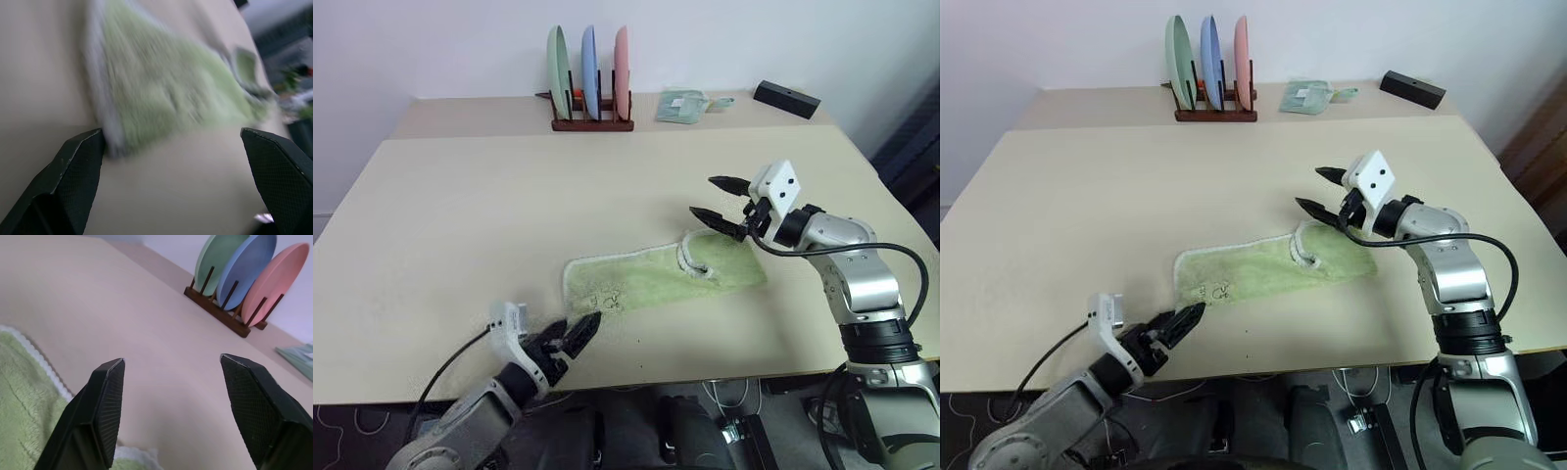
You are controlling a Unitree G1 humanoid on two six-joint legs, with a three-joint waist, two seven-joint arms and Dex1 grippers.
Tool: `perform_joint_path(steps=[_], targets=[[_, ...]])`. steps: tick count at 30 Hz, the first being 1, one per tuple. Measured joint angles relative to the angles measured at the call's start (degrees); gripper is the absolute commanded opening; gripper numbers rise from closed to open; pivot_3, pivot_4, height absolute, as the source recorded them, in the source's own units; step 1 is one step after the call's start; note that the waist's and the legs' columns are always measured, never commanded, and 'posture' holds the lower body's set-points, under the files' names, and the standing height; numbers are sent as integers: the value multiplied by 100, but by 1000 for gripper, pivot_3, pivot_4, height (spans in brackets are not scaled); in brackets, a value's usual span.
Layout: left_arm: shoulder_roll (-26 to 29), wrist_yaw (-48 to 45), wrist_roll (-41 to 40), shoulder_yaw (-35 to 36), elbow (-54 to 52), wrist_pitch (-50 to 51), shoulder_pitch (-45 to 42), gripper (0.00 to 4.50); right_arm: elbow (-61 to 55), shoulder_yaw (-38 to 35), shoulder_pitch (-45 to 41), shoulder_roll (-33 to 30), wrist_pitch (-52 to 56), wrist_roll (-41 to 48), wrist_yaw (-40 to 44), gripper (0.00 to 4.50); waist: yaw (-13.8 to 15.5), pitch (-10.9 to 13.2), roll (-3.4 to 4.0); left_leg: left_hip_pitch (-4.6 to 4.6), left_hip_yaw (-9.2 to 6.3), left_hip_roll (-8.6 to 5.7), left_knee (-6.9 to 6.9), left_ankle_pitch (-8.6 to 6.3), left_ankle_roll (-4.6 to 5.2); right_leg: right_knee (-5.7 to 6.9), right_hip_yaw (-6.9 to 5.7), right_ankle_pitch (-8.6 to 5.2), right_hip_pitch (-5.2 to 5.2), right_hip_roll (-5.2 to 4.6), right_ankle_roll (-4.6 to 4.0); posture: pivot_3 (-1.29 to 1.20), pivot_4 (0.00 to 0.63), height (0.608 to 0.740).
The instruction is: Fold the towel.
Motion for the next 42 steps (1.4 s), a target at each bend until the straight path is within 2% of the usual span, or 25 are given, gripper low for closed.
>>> perform_joint_path(steps=[4, 7, 12, 19, 25, 28, 32, 36, 42], targets=[[364, 133, -1189, 74, -123, -129, 426, 4500, 109, 11, 29, 7, -119, -54, 37, 3196, 1, 0, 0, 1, 0, 0, 0, 0, 0, 0, 0, -11, 0, 0, -19, 0, 150, 740], [458, 526, -1785, 34, -92, -397, 487, 4500, 203, 20, 33, 23, -160, -107, 52, 3196, 5, 0, 1, 1, 1, -1, 0, 0, 0, -1, 0, -12, 1, 0, -21, 0, 150, 740], [594, 1012, -2067, -182, 68, -710, 268, 4500, 182, 52, 136, 41, -175, -165, 43, 3196, 4, 0, 1, 1, 2, -1, 1, 1, -1, -1, -1, -12, 2, 7, -21, 0, 150, 740], [1713, 183, -2253, 200, -170, -743, 1147, 4500, 39, 75, 293, 61, -134, -173, -12, 3196, -11, 1, 5, 2, 6, 0, 0, 1, -1, -1, -1, -16, -2, 13, -26, 0, 150, 740], [2092, -889, -2074, 588, -235, -764, 1747, 4500, 3, 134, 317, 112, -133, -179, -18, 3196, 3, 3, 5, -1, 11, -2, 0, 1, -1, -8, -6, -17, -1, 22, -26, 0, 150, 740], [2078, -782, -1988, 395, -167, -780, 1519, 4500, 2, 148, 367, 129, -146, -189, -18, 3196, 5, 2, 5, 0, 10, -2, 0, 1, 0, -9, -6, -17, 1, 23, -26, 0, 150, 740], [1510, 510, -2102, -493, 128, -916, 316, 4500, -26, 184, 486, 146, -153, -208, -20, 3196, 33, 2, 0, 3, 3, -3, 5, 1, 0, -8, -3, -16, 10, 15, -25, 0, 150, 740], [1108, 1492, -2325, -512, 509, -1357, -216, 4500, -45, 170, 571, 142, -176, -219, -60, 3196, -3, 1, 1, 7, 1, 0, 0, 1, -1, 0, -2, -15, 7, 9, -26, 0, 150, 740], [987, 2042, -2368, -492, 739, -1549, -653, 4500, -53, 179, 591, 148, -204, -271, -107, 3196, 12, 1, 1, 7, 2, -1, 0, 3, -4, -1, -3, -15, 9, 10, -26, 0, 150, 740]])
